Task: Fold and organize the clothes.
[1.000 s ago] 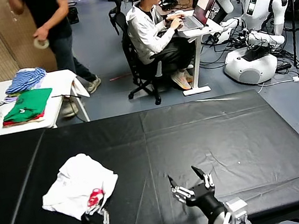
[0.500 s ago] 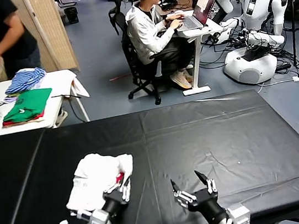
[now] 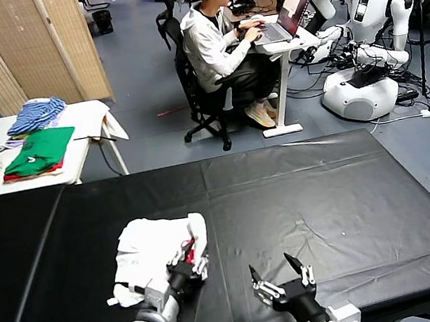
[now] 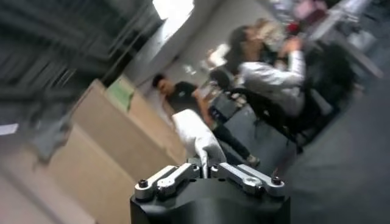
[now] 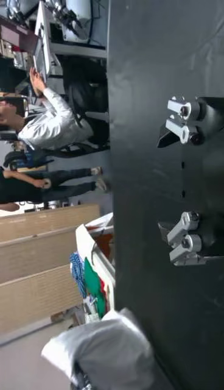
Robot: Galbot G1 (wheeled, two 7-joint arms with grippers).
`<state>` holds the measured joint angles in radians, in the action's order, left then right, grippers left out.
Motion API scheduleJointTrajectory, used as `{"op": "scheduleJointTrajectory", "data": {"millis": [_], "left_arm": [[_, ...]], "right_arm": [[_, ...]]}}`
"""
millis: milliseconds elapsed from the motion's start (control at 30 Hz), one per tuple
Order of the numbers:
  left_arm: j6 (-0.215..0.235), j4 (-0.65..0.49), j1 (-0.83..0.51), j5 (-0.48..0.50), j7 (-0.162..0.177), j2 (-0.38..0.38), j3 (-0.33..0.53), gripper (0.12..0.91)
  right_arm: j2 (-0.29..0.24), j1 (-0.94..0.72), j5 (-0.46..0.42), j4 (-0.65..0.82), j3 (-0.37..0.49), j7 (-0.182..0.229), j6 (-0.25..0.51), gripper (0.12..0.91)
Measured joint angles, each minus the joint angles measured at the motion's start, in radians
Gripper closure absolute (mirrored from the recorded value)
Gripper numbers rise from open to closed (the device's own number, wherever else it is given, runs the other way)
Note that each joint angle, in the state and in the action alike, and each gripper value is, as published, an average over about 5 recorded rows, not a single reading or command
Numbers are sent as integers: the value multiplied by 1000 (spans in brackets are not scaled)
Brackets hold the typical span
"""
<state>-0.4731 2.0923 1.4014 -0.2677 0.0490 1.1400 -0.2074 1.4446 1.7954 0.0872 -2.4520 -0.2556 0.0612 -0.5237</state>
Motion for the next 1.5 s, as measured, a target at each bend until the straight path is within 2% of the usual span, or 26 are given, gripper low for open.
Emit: {"op": "scheduleJointTrajectory", "data": {"millis": [100,267,367,533,700,867,1000,1133,1500], "left_arm": [[-2,23,6,-50,-3,-1,10,527],[75,66,22,-146,-8,4,-3,221],[86,89,34,-139,6,-3,-34,135],[42,110,70,1,12,-32,-112,124],[-45,138,132,143,8,-47,-191,123],[-115,144,182,240,-16,-42,-250,123],[-136,148,209,278,-35,-37,-287,123],[-147,149,229,300,-42,-29,-312,123],[-152,144,269,340,-59,-23,-334,123]], "right_arm": [[3,1,-2,0,2,2,-2,118],[4,-3,-2,1,3,4,-5,118],[-1,-11,0,1,-2,-3,-5,118],[-18,-32,1,7,-4,-24,-1,118],[-42,-66,-56,47,16,-63,24,118],[-80,-118,-108,118,57,-125,19,118],[-94,-163,-159,188,100,-153,38,118],[-94,-215,-188,258,137,-147,62,118],[-83,-324,-188,362,170,-98,91,118]]}}
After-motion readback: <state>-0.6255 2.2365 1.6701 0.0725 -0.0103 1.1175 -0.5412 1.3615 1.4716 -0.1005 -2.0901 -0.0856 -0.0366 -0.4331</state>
